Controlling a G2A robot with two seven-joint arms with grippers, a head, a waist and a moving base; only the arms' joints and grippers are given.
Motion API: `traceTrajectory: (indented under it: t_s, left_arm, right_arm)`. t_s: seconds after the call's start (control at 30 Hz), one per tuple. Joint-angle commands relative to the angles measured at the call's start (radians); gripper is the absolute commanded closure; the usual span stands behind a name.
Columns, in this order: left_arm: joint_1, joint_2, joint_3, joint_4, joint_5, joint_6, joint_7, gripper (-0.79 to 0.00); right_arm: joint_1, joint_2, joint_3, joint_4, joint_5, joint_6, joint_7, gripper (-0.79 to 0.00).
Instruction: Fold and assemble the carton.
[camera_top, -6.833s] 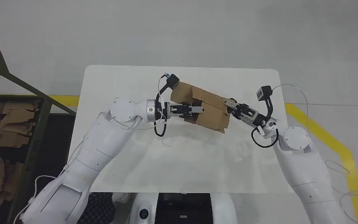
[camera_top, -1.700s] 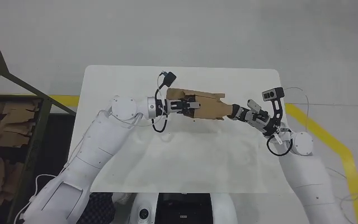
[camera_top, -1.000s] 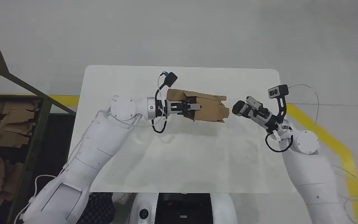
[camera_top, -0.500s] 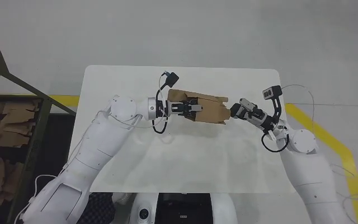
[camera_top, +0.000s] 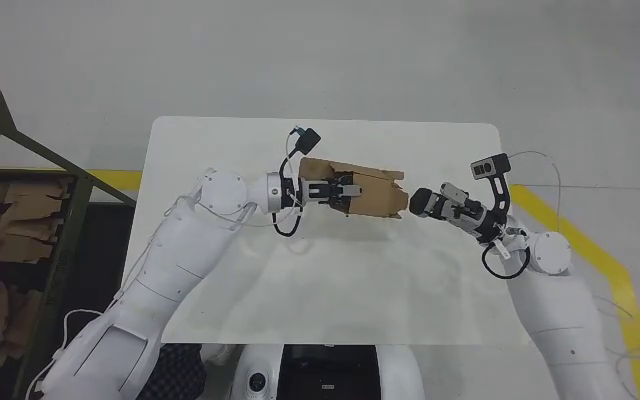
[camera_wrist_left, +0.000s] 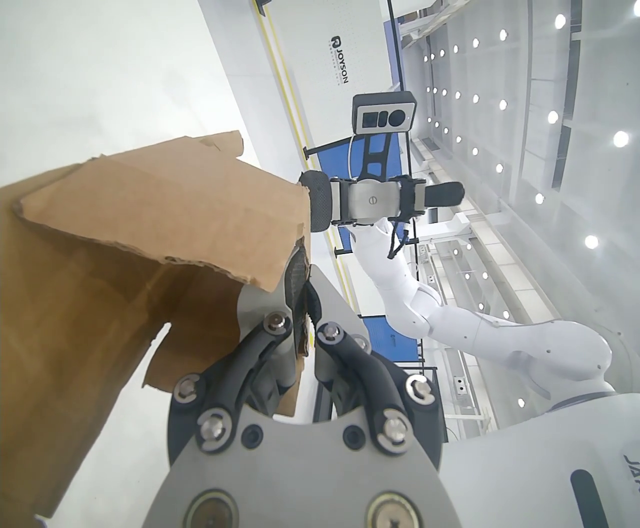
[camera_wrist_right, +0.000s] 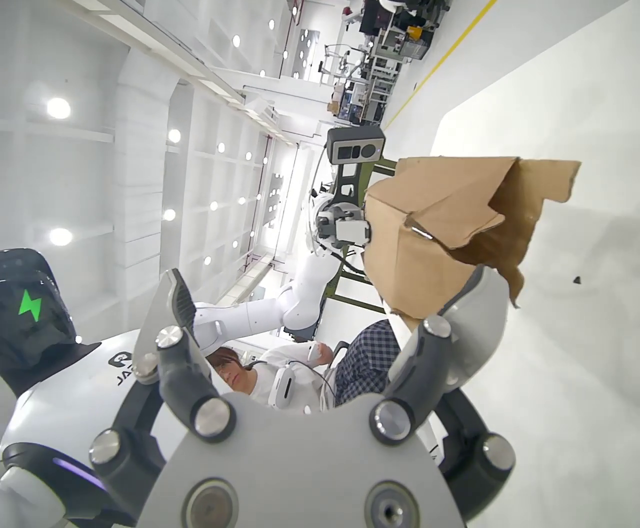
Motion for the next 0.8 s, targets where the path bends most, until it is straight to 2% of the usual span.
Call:
traceTrajectory:
  t_s: [0.0,0.17,0.37,0.77]
  left_arm:
    - [0.001,0.000,-0.003,-0.004,-0.013,-0.005,-0.009,0.000]
    - [0.007,0.001,-0.009,-0.009,-0.039,-0.013,-0.020,0.000]
    - [0.006,-0.001,-0.005,0.001,-0.050,-0.018,-0.019,0.000]
    - [-0.003,-0.003,0.005,0.020,0.015,0.005,0.015,0.000]
  right_arm:
    - [0.006,0.000,-0.002,0.018,-0.025,-0.001,-0.022,-0.785]
    - [0.018,-0.005,-0.023,0.037,-0.033,0.001,-0.044,-0.785]
    - [0.021,-0.009,-0.040,0.026,0.003,-0.001,-0.014,-0.785]
    - [0.003,-0.007,-0.016,0.005,0.073,-0.001,0.033,-0.785]
